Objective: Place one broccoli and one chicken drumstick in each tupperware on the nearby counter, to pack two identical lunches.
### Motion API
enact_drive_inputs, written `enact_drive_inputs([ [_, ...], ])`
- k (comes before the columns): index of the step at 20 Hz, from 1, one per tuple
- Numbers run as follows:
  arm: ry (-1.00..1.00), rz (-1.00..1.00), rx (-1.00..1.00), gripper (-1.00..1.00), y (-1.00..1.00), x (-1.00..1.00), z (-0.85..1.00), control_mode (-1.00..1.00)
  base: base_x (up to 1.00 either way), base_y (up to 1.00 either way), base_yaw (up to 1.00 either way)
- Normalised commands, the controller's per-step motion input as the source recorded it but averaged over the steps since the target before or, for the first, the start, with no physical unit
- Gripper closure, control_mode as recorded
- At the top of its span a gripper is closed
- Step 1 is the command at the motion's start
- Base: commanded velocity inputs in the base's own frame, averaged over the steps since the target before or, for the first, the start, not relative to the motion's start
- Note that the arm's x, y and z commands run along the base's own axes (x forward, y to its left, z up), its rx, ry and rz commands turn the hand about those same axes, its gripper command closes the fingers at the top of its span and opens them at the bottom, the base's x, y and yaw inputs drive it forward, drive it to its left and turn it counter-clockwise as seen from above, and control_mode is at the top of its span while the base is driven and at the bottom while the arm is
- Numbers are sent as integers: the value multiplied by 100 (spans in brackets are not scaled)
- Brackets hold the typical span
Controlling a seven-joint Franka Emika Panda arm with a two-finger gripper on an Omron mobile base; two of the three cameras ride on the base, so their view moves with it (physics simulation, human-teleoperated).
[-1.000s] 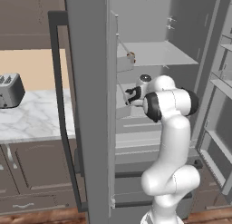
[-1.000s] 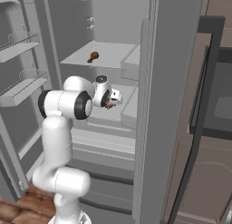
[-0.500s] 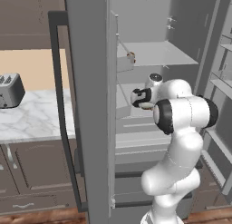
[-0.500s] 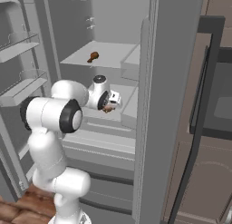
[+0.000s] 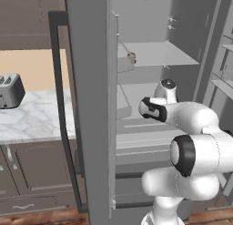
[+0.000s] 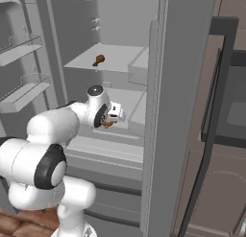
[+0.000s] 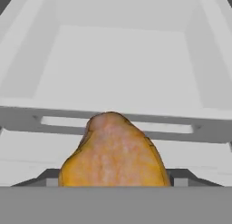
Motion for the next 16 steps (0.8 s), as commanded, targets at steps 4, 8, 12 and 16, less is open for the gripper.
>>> enact_drive_inputs([
  [4,-1,0,0,100,0,-86,66,-100,0,0,0],
  [8,-7,0,-2,100,0,-93,74,-100,0,0,0],
  [12,-14,0,-2,100,0,-86,81,-100,0,0,0],
  [16,-13,0,-1,100,0,-75,76,-100,0,0,0],
])
